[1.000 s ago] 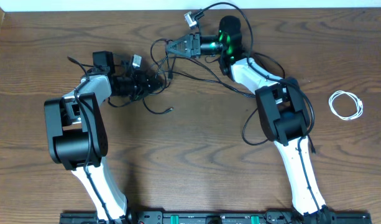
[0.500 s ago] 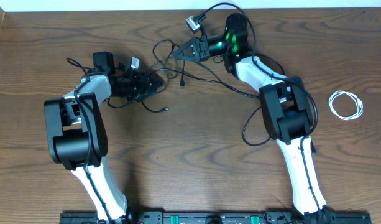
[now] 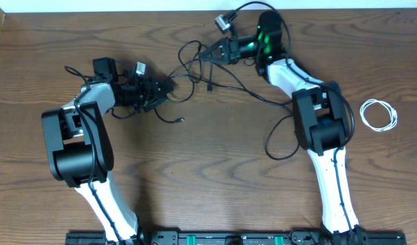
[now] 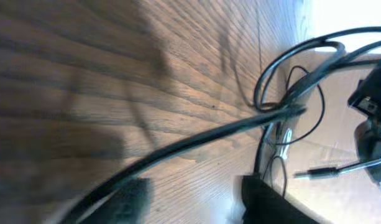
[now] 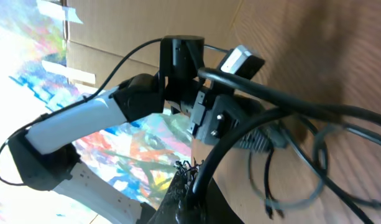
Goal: Untangle cables
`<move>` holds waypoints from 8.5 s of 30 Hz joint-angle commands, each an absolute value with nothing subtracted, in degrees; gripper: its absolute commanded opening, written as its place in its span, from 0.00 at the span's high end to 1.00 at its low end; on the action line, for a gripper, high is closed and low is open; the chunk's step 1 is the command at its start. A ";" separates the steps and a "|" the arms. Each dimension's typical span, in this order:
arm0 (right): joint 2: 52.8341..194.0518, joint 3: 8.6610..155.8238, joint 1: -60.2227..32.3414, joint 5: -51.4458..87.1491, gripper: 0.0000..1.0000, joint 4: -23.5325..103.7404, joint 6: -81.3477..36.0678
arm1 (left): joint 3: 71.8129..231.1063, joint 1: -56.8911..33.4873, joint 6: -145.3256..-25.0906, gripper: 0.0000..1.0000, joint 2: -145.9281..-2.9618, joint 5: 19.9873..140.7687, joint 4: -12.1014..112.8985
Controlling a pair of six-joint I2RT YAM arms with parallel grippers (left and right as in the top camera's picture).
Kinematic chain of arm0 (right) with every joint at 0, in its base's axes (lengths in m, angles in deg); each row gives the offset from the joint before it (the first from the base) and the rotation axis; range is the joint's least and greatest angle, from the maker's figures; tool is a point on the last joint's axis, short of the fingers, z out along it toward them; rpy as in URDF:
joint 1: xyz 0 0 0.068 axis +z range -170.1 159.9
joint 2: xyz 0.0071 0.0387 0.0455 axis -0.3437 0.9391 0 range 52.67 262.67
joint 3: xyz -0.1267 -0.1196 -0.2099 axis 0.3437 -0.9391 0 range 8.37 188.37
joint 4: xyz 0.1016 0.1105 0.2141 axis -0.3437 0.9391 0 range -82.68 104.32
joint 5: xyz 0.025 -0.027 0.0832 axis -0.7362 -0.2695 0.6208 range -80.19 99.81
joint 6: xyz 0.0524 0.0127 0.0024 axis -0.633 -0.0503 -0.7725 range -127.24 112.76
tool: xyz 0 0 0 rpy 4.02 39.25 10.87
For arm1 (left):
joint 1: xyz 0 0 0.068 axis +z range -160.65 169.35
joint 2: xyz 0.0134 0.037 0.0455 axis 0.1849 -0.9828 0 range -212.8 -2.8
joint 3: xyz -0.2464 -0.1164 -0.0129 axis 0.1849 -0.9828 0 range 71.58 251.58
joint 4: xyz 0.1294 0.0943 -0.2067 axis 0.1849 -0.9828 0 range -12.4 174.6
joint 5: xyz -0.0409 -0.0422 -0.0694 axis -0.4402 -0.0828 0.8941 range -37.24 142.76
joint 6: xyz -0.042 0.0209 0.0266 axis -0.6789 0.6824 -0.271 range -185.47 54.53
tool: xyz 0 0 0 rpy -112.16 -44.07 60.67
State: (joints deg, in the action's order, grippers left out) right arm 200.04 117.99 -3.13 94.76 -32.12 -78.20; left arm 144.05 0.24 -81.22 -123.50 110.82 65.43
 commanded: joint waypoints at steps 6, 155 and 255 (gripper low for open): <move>198.62 118.38 -6.72 99.00 0.99 -32.08 -76.01 | 143.81 0.59 -80.83 0.64 -123.98 108.42 64.97; 198.95 112.92 -7.48 98.51 0.99 -35.31 -71.23 | 143.83 -9.94 -108.80 0.93 -112.88 53.82 53.32; 198.95 112.92 -31.50 66.65 0.99 48.90 -14.84 | 174.69 -18.20 -84.21 0.92 -114.89 55.07 15.15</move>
State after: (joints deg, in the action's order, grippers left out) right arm 197.68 113.75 -31.96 71.32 48.84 -16.56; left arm 173.93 -18.31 -84.85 -114.17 56.84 14.39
